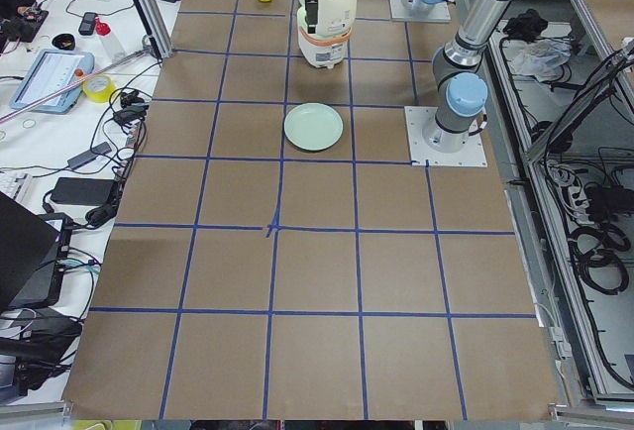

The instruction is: Press rice cooker button

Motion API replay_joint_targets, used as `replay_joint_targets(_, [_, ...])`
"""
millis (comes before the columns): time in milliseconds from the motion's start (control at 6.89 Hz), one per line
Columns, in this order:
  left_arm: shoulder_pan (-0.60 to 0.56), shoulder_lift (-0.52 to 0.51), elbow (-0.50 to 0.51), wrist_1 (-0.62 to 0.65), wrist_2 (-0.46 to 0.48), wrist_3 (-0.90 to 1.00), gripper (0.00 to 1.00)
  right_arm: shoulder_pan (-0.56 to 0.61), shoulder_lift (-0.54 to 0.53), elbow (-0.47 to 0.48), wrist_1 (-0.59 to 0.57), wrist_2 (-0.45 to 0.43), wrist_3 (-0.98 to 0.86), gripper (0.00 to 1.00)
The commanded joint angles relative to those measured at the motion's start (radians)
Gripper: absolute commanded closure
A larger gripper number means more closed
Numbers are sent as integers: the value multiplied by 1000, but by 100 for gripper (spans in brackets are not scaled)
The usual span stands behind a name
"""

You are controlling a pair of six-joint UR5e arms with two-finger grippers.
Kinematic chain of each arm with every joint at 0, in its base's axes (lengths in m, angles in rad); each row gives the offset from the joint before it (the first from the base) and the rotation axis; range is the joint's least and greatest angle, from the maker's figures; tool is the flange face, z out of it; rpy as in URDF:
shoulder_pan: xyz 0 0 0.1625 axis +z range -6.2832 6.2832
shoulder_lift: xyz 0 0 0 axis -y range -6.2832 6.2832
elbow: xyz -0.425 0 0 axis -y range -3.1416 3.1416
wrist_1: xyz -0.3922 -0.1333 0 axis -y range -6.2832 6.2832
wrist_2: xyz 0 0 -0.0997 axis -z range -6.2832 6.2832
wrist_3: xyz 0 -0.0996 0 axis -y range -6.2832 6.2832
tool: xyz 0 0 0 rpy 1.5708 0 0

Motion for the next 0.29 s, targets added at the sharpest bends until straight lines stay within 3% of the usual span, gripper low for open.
replay_joint_targets(0, [0,1,0,0,0,0,0,-2,0,1,2,-4,-1,0])
replay_joint_targets(145, [0,1,0,0,0,0,0,-2,0,1,1,-4,-1,0])
